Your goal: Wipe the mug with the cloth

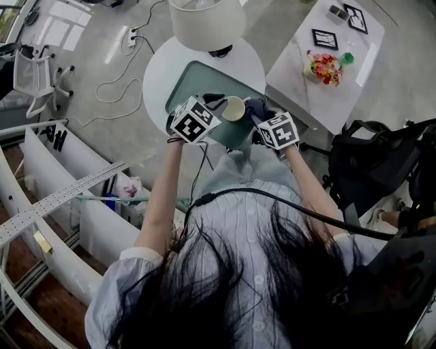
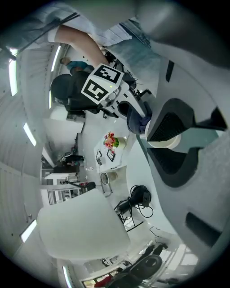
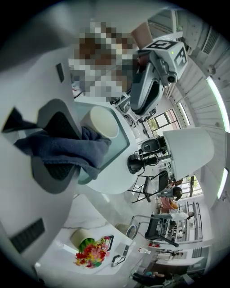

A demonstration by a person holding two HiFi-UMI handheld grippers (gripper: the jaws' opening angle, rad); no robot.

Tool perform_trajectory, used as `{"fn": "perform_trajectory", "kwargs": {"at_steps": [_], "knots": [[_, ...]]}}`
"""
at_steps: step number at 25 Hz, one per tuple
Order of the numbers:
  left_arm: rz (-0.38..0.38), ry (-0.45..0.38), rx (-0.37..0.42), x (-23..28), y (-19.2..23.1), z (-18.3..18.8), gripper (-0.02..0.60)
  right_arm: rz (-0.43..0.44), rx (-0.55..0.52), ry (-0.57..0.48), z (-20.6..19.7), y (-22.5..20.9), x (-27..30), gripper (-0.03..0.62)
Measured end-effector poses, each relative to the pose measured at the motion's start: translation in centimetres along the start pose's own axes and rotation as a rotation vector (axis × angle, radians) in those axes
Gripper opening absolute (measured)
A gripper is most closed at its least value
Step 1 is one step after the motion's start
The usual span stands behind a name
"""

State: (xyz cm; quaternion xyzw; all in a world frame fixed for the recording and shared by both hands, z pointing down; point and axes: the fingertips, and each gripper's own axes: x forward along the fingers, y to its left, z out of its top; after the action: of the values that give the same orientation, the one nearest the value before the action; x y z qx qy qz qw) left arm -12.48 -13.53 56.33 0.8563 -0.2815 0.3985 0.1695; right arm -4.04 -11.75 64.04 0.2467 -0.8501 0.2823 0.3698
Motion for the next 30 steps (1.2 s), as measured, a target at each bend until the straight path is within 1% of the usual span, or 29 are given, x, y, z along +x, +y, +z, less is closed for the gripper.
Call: {"fn": "perform_trajectory", "kwargs": {"at_steps": [2, 4, 6, 8, 11, 15, 17, 19, 21, 23, 24, 27, 30], "knots": [[-0.042, 0.074, 0.056, 1.4, -0.1, -0.3, 0.041, 0.013, 0.003, 0.005, -0.1, 0.0, 0.3, 0.094], [-0.090, 0.155, 0.114, 2.6, -0.5, -0.9, 0.104, 0.021, 0.008, 0.007, -0.2, -0.1, 0.6, 0.094], [-0.121, 0.222, 0.168, 3.7, -0.8, -1.4, 0.112, 0.025, 0.014, 0.009, -0.3, -0.2, 0.7, 0.094], [-0.134, 0.273, 0.212, 4.5, -0.9, -2.0, 0.110, 0.031, 0.018, 0.014, -0.5, -0.2, 0.9, 0.094], [-0.145, 0.313, 0.252, 5.5, -0.9, -2.3, 0.110, 0.037, 0.005, 0.022, -0.6, -0.2, 1.2, 0.094], [-0.144, 0.319, 0.250, 6.4, -0.6, -2.0, 0.109, 0.029, -0.045, 0.039, -0.8, -0.4, 1.3, 0.094], [-0.160, 0.344, 0.255, 6.8, -0.7, -2.3, 0.109, 0.029, -0.066, 0.048, -0.8, -0.3, 1.4, 0.094], [-0.178, 0.378, 0.278, 7.2, -0.9, -2.9, 0.109, 0.032, -0.077, 0.056, -0.9, -0.3, 1.5, 0.094], [-0.179, 0.398, 0.301, 7.6, -0.9, -3.2, 0.104, 0.036, -0.084, 0.063, -0.9, -0.2, 1.6, 0.094], [-0.160, 0.400, 0.301, 7.9, -0.5, -3.2, 0.066, 0.034, -0.099, 0.072, -1.0, -0.3, 1.8, 0.094], [-0.151, 0.396, 0.287, 7.9, -0.3, -3.2, 0.049, 0.034, -0.105, 0.074, -1.0, -0.2, 1.8, 0.094], [-0.135, 0.381, 0.218, 7.8, -0.1, -3.1, 0.049, 0.032, -0.116, 0.082, -1.0, -0.1, 1.9, 0.094], [-0.100, 0.355, 0.165, 7.6, 0.2, -3.1, 0.049, 0.030, -0.118, 0.082, -0.9, -0.2, 2.0, 0.094]]}}
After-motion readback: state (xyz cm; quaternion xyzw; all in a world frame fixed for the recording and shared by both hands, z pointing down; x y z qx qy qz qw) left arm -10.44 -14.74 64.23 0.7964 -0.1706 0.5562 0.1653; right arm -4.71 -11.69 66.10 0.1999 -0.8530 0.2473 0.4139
